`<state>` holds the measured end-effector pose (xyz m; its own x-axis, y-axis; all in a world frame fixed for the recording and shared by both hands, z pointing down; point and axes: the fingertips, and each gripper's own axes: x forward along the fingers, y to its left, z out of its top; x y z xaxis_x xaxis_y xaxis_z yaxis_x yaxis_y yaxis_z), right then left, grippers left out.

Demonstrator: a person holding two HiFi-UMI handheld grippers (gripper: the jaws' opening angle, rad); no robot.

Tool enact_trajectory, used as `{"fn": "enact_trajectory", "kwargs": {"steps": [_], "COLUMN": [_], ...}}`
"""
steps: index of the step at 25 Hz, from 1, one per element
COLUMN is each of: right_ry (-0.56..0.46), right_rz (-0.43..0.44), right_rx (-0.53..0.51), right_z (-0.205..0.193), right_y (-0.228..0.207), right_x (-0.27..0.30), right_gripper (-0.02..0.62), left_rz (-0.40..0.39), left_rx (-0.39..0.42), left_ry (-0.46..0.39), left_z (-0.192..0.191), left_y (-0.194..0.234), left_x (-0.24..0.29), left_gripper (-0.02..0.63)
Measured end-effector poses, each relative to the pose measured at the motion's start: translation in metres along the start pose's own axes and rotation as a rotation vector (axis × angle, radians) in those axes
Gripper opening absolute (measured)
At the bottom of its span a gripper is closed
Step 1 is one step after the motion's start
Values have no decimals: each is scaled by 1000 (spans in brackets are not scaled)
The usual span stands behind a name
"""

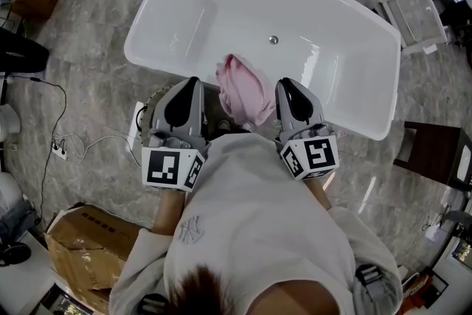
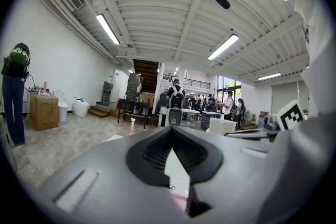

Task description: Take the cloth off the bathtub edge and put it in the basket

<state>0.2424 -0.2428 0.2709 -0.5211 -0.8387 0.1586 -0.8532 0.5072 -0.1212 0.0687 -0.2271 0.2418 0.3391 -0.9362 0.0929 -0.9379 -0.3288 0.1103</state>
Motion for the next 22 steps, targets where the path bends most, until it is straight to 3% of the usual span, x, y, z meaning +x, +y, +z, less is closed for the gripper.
{"fn": "enact_trajectory", "kwargs": {"steps": [3,7,10,19,22], "right_ry": [8,24,44,184,218], "right_rz": [4,14,24,50,95], "right_rx": [-1,-4,2,-27,-45], "right_z": [-1,-3,-7,-43,-58], "right_y": [-1,0,-1,-11,-9], "right_x": [5,12,20,44,55], "right_gripper": [65,81,131,220,229], "left_rz": [5,13,19,16,-1], "left_rx": [-3,-8,-15,-40,-50], "left_ry": [2,5,10,63,83], "left_z": [-1,-1,-1,-17,-26], "left_y": [3,7,11,17,16], "left_x": [3,6,9,22,28], "left_gripper": [48,48,48,48,48]}}
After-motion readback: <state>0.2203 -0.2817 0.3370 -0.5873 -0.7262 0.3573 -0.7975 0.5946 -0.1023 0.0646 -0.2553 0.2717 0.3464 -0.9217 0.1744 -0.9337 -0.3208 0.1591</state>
